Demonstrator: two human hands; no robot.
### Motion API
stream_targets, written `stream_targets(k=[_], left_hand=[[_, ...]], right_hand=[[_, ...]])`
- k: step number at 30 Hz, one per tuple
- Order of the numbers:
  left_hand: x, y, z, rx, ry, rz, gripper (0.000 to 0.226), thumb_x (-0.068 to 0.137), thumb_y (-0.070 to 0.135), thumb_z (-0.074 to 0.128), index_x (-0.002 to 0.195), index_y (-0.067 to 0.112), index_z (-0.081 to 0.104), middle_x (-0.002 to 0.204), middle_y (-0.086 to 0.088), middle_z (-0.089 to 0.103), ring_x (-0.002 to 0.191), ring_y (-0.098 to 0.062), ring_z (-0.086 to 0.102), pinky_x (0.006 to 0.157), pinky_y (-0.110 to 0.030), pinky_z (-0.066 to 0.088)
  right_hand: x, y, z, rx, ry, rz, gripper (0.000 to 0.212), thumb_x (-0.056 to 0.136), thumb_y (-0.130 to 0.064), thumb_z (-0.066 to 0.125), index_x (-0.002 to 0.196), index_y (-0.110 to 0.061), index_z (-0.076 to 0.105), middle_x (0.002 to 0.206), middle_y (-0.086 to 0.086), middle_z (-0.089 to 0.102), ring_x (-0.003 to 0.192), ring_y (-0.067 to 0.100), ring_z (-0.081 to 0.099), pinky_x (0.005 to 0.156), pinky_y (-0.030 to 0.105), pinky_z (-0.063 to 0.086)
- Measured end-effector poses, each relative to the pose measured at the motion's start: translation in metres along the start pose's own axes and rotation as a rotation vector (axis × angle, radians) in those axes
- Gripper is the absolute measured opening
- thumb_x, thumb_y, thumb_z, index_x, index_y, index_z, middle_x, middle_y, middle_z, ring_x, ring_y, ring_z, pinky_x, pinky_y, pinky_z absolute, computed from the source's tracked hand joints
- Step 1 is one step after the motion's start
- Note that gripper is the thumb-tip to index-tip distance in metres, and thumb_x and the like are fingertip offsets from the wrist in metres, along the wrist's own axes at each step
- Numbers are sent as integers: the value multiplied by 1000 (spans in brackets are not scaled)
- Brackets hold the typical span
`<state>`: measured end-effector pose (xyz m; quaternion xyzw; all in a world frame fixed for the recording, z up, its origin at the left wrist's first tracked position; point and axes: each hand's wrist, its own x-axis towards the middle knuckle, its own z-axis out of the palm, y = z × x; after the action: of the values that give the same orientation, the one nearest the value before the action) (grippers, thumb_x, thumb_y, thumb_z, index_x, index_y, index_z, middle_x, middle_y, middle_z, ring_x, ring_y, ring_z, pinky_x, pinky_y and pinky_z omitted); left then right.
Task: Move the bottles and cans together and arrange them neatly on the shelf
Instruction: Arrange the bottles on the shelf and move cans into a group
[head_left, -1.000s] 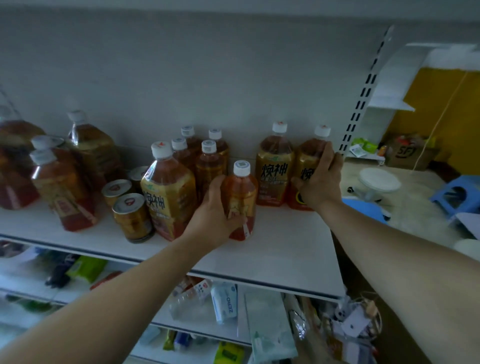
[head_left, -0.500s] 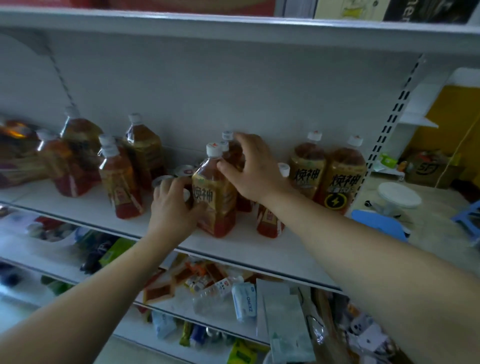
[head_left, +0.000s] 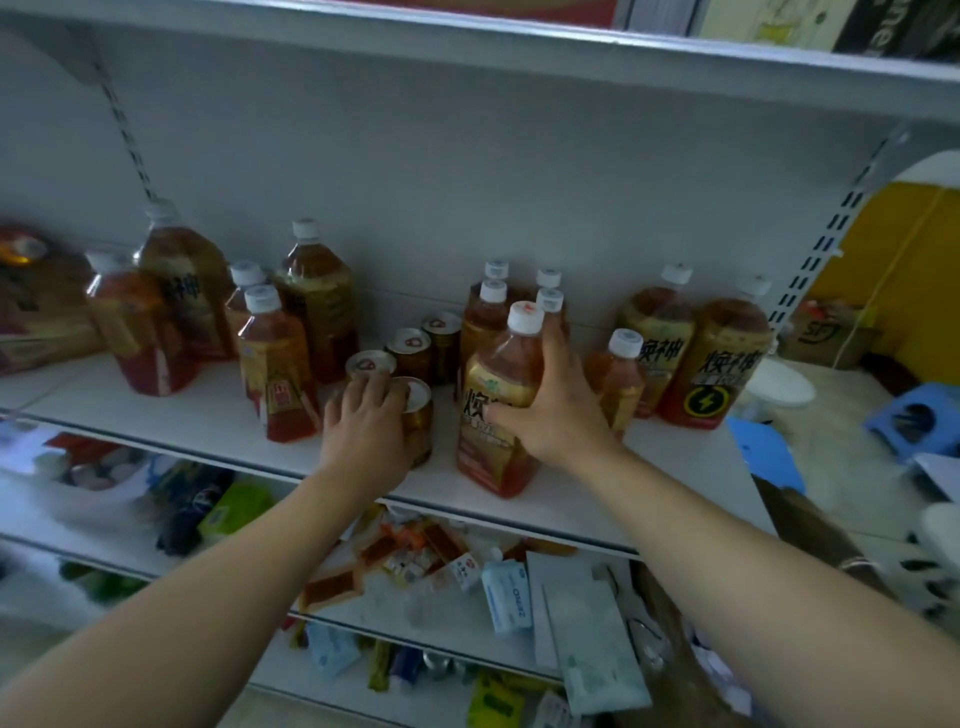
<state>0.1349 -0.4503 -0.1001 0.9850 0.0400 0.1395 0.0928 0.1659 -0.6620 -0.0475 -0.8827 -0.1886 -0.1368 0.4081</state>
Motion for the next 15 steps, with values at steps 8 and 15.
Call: stream_targets(k=[8, 15], left_hand=[[19, 67, -3, -120, -34, 276, 71, 88, 42, 54, 148, 23, 21, 157, -2, 17, 145, -21, 5, 116, -42, 0], [30, 135, 14, -485, -120, 244, 75, 84, 33, 64, 147, 20, 24, 152, -3, 26, 139, -26, 22, 112, -40, 24]], right_hand=[[-55, 29, -62, -57, 153, 115, 95, 53, -43, 75, 138, -38, 33, 118, -9, 37, 101, -6, 33, 81, 11, 29], [-62, 80, -133, -33, 178, 248, 95, 63, -22, 84, 141, -37, 31, 127, -1, 47, 116, 17, 49, 97, 35, 42]])
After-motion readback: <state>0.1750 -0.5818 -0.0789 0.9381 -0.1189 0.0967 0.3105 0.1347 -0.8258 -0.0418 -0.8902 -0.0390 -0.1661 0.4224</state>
